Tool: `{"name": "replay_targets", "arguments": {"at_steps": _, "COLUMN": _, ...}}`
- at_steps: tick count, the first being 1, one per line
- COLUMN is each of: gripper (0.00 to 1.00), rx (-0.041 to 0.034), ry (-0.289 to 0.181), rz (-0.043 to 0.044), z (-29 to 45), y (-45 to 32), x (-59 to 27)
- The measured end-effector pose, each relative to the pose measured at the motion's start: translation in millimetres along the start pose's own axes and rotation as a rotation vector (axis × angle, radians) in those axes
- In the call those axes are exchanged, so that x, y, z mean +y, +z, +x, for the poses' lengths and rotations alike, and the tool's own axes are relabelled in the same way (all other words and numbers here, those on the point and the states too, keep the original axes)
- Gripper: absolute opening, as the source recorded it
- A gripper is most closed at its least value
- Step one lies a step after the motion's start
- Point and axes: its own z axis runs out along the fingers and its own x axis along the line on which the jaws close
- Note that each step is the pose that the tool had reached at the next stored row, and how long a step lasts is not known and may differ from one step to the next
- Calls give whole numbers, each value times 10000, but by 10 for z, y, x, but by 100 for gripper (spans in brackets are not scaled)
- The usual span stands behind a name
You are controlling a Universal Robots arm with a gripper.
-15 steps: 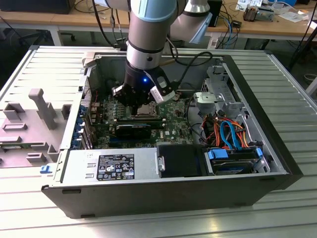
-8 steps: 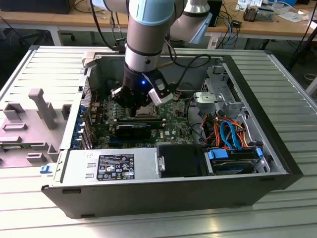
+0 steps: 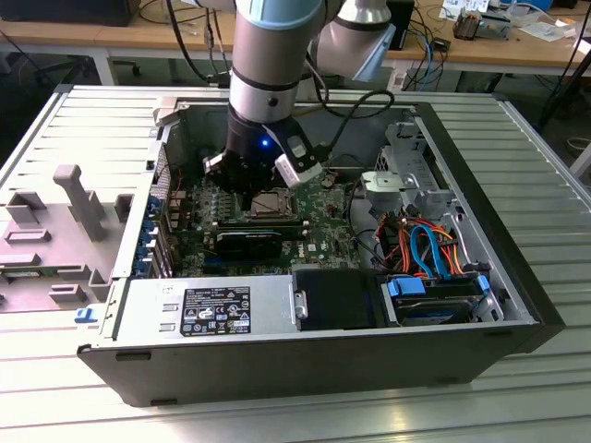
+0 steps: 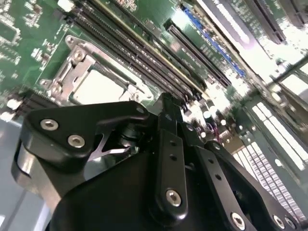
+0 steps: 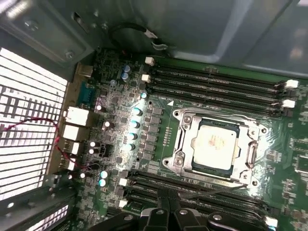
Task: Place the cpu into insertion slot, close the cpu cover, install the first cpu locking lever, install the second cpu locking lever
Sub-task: 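Install the second cpu locking lever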
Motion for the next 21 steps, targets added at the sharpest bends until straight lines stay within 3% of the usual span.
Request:
{"name": "replay_targets", "arguments": {"at_steps": 3, "gripper": 11, "rx": -1, "ry": 0, "rz": 1, "z": 15, "y": -119, "x": 8}}
{"name": "replay_targets", "arguments": {"at_steps": 5, "gripper": 11, "rx": 14, "ry": 0, "rz": -5, "z": 6, "y": -134, "x": 7}}
{"name": "replay_targets", "arguments": {"at_steps": 6, "gripper": 11, "rx": 68, "ry": 4, "rz": -15, "z": -14, "y": -138, "x": 3}}
{"name": "replay_targets", "arguments": {"at_steps": 8, "gripper": 11, "rx": 230, "ry": 11, "rz": -49, "z": -73, "y": -145, "x": -10}}
{"name": "replay_targets", "arguments": {"at_steps": 9, "gripper": 11, "rx": 442, "ry": 20, "rz": -95, "z": -156, "y": -144, "x": -27}}
{"name": "replay_targets", "arguments": {"at_steps": 12, "gripper": 11, "rx": 660, "ry": 34, "rz": -133, "z": -257, "y": -106, "x": -31}}
{"name": "replay_targets", "arguments": {"at_steps": 15, "gripper": 11, "rx": 711, "ry": 146, "rz": -36, "z": -287, "y": -70, "x": -9}}
{"name": "replay_targets", "arguments": {"at_steps": 21, "gripper": 11, "rx": 720, "ry": 567, "rz": 122, "z": -291, "y": -55, "x": -11}}
